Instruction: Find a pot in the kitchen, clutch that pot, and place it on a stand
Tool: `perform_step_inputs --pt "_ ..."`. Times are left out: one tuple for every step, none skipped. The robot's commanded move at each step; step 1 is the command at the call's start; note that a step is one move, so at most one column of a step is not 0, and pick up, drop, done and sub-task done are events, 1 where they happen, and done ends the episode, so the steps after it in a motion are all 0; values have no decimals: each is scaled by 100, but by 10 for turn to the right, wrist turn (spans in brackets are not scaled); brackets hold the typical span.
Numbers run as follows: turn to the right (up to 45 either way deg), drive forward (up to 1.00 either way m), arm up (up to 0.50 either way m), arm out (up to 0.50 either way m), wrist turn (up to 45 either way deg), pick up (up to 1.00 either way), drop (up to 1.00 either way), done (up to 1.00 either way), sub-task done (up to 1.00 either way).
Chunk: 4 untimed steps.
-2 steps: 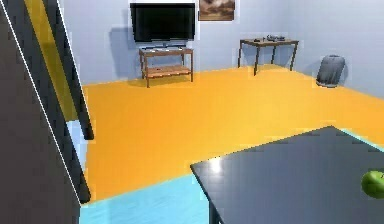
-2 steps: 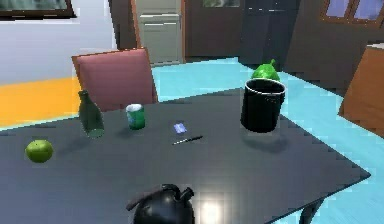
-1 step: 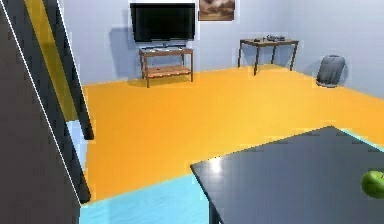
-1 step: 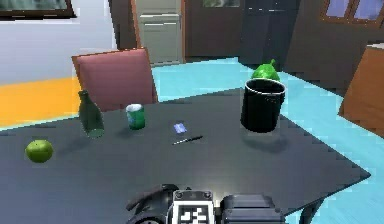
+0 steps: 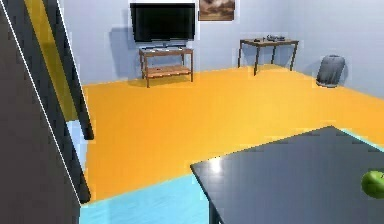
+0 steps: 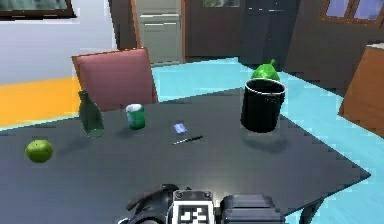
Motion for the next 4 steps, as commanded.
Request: perform_step_inputs --pt "0 0 0 0 450 0 0 0 0" --pt "0 0 0 0 450 0 0 0 0" --pt "0 0 0 0 270 0 0 0 0" --pt "0 0 -30 0 0 0 0 0 0"
